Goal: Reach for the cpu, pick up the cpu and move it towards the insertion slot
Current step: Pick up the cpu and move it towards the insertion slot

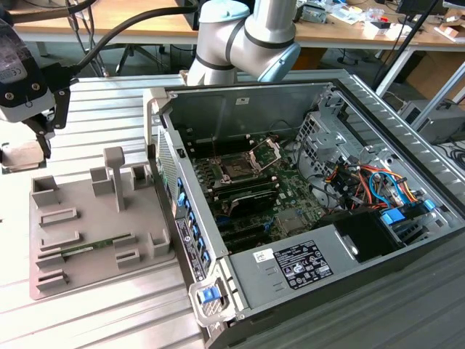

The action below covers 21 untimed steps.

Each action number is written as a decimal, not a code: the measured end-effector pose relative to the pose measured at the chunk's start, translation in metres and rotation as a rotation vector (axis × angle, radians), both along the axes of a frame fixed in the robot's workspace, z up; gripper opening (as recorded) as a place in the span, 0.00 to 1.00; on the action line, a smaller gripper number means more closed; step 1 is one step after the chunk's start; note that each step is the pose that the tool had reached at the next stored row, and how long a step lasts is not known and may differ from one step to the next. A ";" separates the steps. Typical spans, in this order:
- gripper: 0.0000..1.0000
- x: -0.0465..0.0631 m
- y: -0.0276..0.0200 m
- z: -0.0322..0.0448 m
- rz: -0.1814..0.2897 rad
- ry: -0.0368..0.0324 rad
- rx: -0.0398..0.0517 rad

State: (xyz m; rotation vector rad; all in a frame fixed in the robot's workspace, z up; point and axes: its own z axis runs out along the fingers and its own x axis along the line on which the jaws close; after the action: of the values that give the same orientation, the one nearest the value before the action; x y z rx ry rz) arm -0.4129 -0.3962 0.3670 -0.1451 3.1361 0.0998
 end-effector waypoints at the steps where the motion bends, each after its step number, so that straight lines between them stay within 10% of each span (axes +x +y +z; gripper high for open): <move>1: 0.54 0.000 0.0000 0.0004 0.000 0.0001 0.0000; 21: 0.54 0.000 0.0000 0.0075 0.000 0.0000 0.0000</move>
State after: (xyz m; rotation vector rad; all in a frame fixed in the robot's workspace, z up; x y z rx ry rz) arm -0.4129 -0.3962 0.3745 -0.1451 3.1361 0.0997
